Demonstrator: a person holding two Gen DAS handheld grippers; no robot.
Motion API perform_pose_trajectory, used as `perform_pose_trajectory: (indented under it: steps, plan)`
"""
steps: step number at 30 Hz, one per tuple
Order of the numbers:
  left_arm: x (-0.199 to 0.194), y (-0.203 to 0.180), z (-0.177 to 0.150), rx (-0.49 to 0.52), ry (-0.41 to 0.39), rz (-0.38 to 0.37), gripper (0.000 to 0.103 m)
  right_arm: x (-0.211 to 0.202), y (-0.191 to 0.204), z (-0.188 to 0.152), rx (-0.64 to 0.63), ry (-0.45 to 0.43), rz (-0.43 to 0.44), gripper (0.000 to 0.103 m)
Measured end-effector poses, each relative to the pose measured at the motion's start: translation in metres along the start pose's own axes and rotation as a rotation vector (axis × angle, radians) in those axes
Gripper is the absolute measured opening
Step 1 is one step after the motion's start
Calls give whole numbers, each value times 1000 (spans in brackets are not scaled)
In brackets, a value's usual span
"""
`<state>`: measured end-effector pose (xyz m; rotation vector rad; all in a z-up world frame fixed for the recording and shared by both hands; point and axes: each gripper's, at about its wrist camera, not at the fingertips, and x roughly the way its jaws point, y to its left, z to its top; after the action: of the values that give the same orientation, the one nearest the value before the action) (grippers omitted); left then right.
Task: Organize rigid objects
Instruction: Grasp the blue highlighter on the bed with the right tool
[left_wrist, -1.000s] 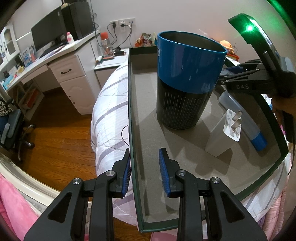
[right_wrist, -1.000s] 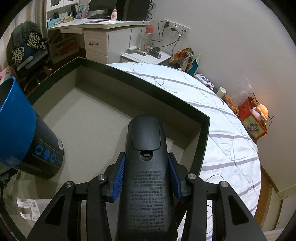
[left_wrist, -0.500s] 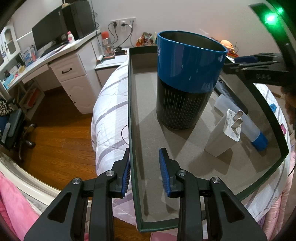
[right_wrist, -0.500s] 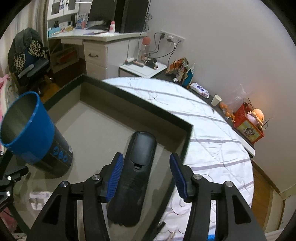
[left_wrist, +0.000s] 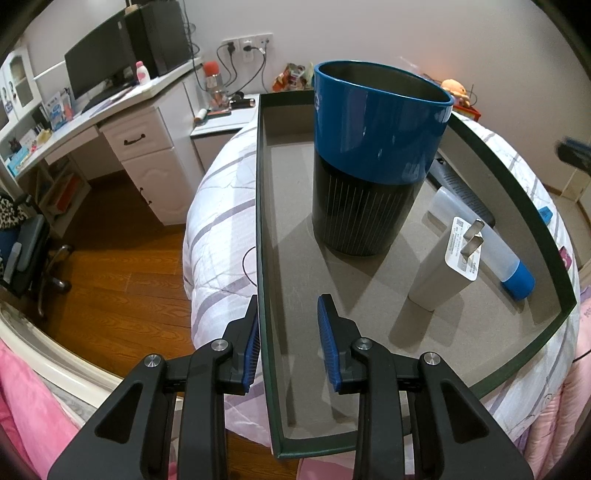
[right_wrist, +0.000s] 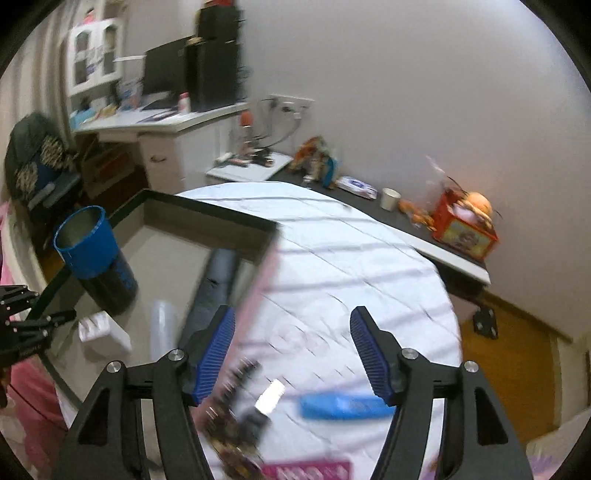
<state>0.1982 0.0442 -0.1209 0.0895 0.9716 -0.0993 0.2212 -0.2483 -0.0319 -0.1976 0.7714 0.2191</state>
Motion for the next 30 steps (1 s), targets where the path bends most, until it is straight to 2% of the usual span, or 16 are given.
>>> perform_pose_trajectory:
  steps: [6,15,19,26,30]
  plan:
    - [-1,-2,-1,-4,0,10,28,-12,-39,-50,119,32,-72,68]
    - [-4,-8,0,-3,5,26,28,-5,-54,-101,222,95,-30,68]
    - [-5,-9,0,-3,8,32,28,1,-55,-109,258,106,24,68]
    - [-5,-10,1,0,10,34,29,25,-54,-105,352,115,138,68]
    - [-7,-11,1,7,7,41,28,43,-59,-99,393,134,162,68]
